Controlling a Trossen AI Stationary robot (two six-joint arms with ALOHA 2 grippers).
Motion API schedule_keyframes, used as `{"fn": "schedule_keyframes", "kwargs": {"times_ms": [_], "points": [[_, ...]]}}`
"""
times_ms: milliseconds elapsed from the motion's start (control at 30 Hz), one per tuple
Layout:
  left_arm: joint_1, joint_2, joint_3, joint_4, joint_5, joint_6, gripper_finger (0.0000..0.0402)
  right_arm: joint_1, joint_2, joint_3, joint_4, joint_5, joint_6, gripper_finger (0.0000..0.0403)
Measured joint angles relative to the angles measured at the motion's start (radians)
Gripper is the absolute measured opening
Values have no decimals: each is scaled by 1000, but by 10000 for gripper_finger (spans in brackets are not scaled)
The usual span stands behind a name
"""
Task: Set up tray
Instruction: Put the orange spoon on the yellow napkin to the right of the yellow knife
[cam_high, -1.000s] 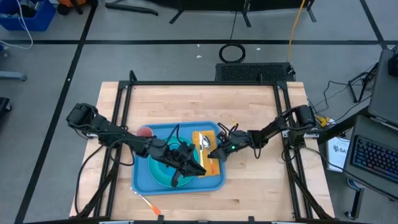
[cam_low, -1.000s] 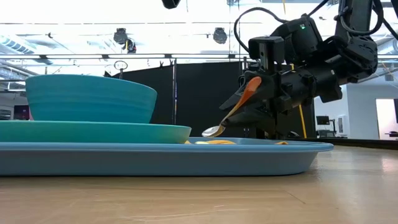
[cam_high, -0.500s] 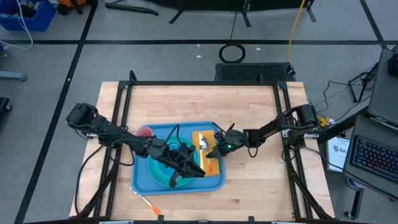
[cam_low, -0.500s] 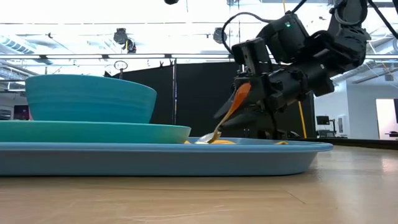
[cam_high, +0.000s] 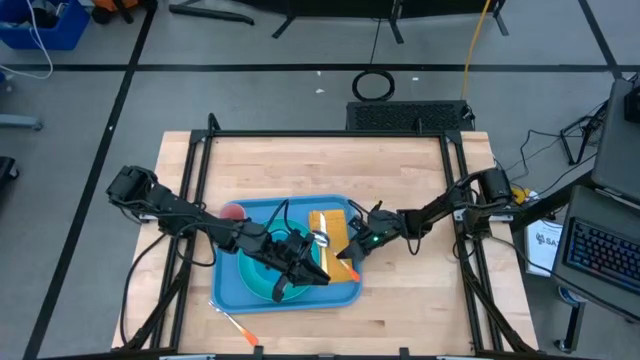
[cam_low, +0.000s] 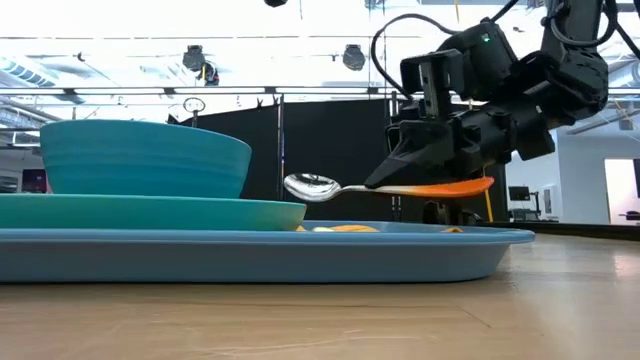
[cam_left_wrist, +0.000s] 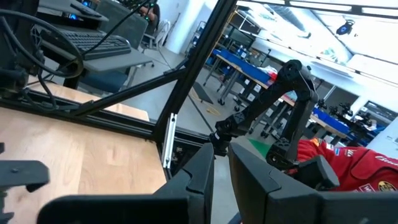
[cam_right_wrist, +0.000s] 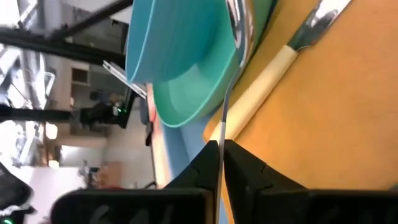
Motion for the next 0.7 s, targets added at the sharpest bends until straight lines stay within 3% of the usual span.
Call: {"fn": "schedule_keyframes", "kwargs": {"times_ms": [200,433,700], "points": [[0,0,0,0,-1,0,53,9,4,-2,78,29,-81,17],[0,0,0,1,-1,0,53,9,4,-2,104,-28,-49,17],[0,0,0,1,-2,-1,53,9,4,-1,123,0,-21,8]]}}
